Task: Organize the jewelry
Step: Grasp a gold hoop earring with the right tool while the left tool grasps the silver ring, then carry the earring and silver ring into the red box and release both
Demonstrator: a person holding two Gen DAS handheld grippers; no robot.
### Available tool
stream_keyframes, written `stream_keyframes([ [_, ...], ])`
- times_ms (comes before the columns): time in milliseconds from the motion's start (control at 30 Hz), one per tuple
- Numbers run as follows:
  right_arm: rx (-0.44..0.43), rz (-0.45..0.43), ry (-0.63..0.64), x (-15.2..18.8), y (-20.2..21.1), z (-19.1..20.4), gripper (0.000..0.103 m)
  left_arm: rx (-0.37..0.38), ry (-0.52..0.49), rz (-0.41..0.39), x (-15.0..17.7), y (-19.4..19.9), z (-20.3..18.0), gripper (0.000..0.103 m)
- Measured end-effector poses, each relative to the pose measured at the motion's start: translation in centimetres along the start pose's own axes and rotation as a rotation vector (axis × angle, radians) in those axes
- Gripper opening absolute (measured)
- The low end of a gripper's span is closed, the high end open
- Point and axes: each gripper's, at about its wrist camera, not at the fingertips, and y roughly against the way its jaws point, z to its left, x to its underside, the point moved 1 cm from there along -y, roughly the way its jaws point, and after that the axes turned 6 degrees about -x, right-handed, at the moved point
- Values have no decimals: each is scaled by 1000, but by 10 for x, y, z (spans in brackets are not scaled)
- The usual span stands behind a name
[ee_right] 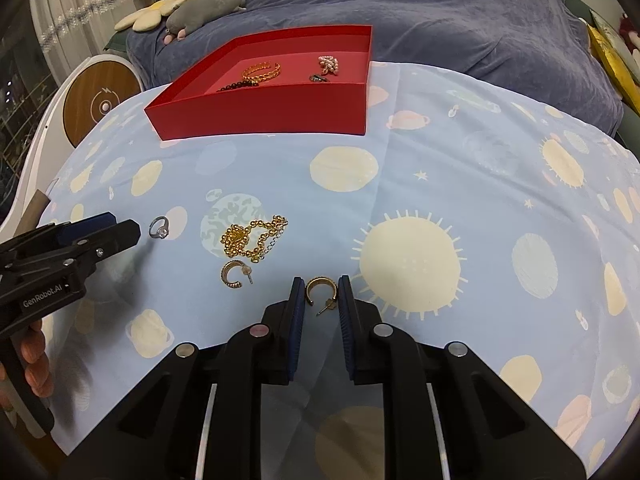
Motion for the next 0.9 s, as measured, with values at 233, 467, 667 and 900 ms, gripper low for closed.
stream_keyframes([
  [233, -18, -9, -1, -1, 6, 2, 16, 0, -42, -8, 0, -4, -15, 48],
  [467, -19, -11, -15, -2, 9, -3, 16, -11, -57, 4, -1, -18, -22, 39],
  [667, -20, -14, -27, -3, 10, -6, 16, -39, -84, -13, -1, -20, -27, 23],
  [900, -20, -15, -30, -2, 11, -7, 16, -41, -93, -11, -2, -20, -29, 21],
])
